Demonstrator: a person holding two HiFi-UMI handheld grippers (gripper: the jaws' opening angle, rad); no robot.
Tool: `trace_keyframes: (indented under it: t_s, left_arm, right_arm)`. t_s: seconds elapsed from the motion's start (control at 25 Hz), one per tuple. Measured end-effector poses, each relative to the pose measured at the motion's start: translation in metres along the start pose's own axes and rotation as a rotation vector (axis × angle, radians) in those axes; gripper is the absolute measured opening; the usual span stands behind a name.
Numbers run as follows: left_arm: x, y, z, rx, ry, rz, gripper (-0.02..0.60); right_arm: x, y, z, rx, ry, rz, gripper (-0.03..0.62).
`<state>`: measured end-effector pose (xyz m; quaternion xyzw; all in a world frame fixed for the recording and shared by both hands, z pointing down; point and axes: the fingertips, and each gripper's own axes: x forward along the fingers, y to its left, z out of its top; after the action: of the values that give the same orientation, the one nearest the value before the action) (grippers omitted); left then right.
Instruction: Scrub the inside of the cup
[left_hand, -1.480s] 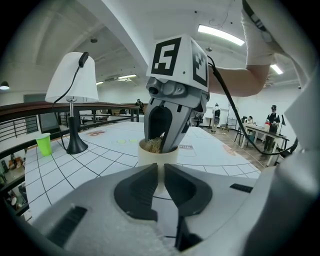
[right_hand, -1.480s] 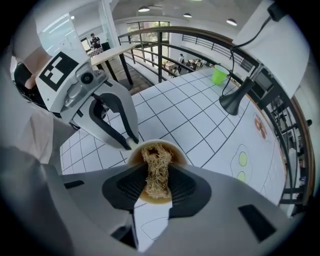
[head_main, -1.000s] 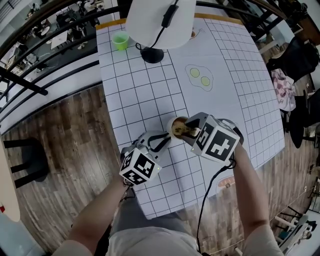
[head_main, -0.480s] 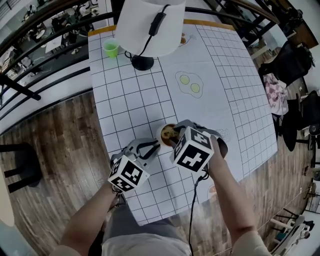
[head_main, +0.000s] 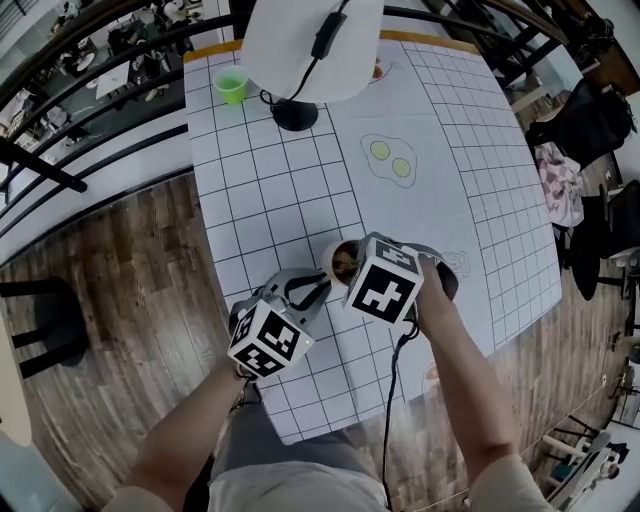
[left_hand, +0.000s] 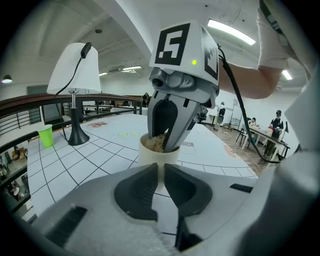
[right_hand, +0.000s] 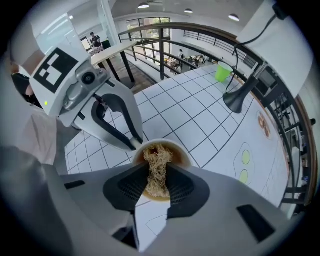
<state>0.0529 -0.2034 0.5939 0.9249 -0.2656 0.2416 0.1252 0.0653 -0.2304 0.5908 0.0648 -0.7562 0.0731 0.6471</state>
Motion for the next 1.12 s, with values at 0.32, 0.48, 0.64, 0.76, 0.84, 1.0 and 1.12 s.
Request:
trace_keyframes:
  t_s: [0.32, 0.48, 0.64, 0.76, 0.84, 1.0, 1.12]
  left_arm:
    - [-0.006, -0.002, -0.009, -0.017, 0.023, 0.023, 0.051]
    - [-0.006, -0.002, -0.013, -0.026, 0.039, 0.028, 0.051]
    - [-0.005, 0.002, -0.011, -0.037, 0.042, 0.034, 0.051]
    - [-0.005, 0.001, -0.010, -0.041, 0.034, 0.031, 0.051]
    - [-0.005, 0.001, -0.009, -0.045, 0.024, 0.032, 0.051]
    - [-0.004, 0.001, -0.006, -0.051, 0.010, 0.034, 0.051]
    - [-0.003, -0.001, -0.003, -0.052, 0.006, 0.035, 0.051]
  right_arm:
    - [-0.028, 0.016, 0.011, -0.029, -0.061, -0.006, 0.101]
    - [-0.048, 0.019, 0.013, -0.005, -0.105, -0.020, 0.101]
    - [-0.071, 0.007, 0.017, 0.029, -0.162, -0.138, 0.103]
    - [-0.088, 0.003, 0.020, 0.065, -0.215, -0.196, 0.103]
    - [-0.091, 0.004, 0.017, 0.067, -0.206, -0.200, 0.103]
    - [-0.067, 0.007, 0.009, 0.065, -0.165, -0.130, 0.103]
    - [-0.048, 0.000, 0.004, 0.082, -0.147, -0.123, 0.103]
